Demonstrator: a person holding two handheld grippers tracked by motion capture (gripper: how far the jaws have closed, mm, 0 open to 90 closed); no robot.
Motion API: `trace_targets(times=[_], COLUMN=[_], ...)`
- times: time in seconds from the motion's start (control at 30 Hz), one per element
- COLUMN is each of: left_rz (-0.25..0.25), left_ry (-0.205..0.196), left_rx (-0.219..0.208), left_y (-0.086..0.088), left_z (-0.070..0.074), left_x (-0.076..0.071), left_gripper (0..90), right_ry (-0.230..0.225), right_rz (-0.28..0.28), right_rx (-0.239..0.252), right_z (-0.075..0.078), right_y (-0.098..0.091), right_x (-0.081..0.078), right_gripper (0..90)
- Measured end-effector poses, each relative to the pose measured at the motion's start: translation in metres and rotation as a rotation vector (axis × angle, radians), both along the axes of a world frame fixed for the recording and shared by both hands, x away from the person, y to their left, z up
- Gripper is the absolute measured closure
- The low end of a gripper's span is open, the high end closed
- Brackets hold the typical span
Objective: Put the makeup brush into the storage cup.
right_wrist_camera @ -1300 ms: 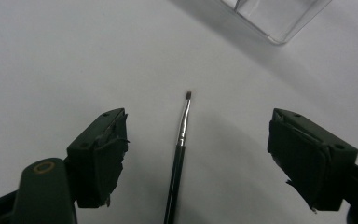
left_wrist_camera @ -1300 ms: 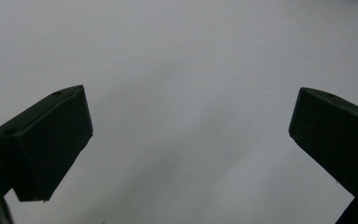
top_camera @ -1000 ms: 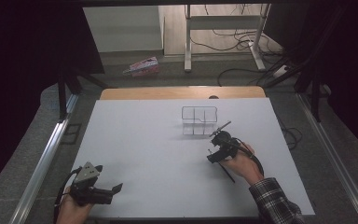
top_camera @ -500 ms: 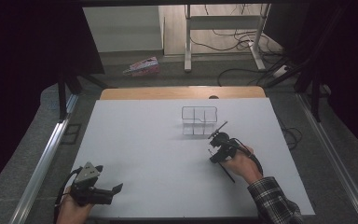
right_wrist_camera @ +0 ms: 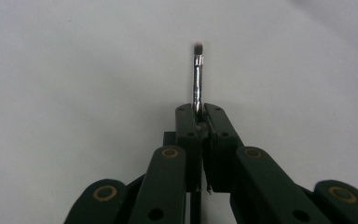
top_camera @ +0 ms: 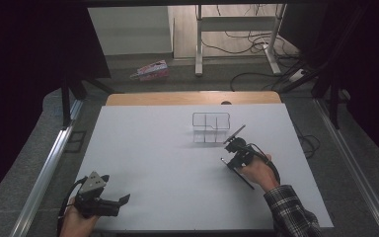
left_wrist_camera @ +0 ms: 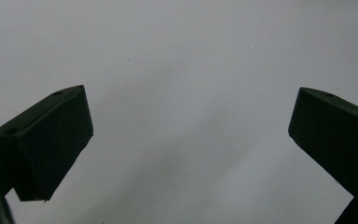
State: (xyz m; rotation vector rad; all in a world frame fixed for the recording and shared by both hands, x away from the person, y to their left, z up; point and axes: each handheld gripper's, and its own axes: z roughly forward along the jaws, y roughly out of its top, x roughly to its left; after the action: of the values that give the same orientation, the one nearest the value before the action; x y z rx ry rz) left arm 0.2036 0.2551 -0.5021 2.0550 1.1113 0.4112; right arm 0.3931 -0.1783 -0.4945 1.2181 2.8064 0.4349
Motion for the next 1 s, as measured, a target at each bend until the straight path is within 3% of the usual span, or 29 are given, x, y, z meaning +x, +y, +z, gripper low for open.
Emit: trace_targets(times=[0.23,0.7,1.0], left_rz=[0.003,0.005,0.002], left_ry=[-0.004,-0.006,-0.004], left_rx=[0.002,0.002,0.003], left_y=[0.000,0.000,0.001], left_z=[0.000,0.000,0.001], left_x=[0.000,0.000,-0.001], left_gripper=[0.2,0.1,0.2], right_ry=[-0.031,-0.144,-0.188], right_rz=[-0.019,-0.012,0.008], right_rx=[0.061,0.167,0.218], right_z=[0.007,0.025,0.033], right_y=[-0.008,-0.017,-0.021], right_x=[-0.004,-0.019,-0.027], right_gripper=[85.1,85.0,85.0])
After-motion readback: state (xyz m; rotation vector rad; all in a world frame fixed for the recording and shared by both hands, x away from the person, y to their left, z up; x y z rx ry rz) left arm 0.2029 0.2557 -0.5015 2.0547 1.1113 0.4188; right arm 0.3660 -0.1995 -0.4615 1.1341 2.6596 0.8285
